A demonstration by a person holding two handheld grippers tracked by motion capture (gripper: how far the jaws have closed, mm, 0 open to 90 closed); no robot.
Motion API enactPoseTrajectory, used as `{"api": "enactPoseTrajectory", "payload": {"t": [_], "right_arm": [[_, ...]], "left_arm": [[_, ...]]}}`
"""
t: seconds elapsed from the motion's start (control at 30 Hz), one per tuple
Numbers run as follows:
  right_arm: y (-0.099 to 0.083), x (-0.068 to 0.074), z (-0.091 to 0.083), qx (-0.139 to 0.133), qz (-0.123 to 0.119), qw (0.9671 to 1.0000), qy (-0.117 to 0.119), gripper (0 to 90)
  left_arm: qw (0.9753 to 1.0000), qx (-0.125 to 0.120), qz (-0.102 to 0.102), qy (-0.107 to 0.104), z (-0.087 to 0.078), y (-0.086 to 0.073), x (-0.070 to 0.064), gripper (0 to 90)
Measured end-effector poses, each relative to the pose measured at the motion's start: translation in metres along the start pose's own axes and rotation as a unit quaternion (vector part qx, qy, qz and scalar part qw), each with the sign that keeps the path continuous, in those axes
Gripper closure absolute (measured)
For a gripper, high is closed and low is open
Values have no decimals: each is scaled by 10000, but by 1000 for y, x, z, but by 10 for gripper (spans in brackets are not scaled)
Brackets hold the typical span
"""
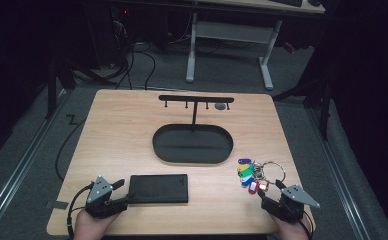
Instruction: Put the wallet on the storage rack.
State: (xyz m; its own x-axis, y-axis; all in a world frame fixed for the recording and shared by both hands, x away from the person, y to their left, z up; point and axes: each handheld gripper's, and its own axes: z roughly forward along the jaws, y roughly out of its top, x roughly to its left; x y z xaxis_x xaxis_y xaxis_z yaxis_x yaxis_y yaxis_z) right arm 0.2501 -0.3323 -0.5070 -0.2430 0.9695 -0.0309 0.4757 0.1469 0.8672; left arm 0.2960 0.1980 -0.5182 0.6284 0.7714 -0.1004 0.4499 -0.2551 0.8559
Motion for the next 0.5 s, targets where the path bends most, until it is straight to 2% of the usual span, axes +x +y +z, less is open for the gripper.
{"api": "enactPoseTrajectory", "payload": {"t": [0.03, 0.07, 0.17, 0.23, 0.4, 0.5], "right_arm": [[0, 0, 0, 0, 0, 10000, 0, 285], [-1, 4, -4, -34, -36, 9999, 104, 311], [-3, 6, -6, -58, -111, 9998, 180, 322], [-3, 5, -5, -19, -124, 9997, 195, 323], [-3, -1, -3, -24, 29, 9996, 296, 319], [-2, -2, -2, -91, 104, 9994, 332, 313]], "left_arm": [[10000, 5, 36, -4, 0, 1, -1, 409], [9999, -13, 98, -15, 1, 2, -4, 404], [9999, -5, 102, -101, 3, 3, -5, 399], [9998, 30, 157, -77, 5, 3, -6, 399], [9998, 71, 194, -6, 4, 3, -5, 402], [9999, 45, 155, 35, 2, 2, -3, 441]]}}
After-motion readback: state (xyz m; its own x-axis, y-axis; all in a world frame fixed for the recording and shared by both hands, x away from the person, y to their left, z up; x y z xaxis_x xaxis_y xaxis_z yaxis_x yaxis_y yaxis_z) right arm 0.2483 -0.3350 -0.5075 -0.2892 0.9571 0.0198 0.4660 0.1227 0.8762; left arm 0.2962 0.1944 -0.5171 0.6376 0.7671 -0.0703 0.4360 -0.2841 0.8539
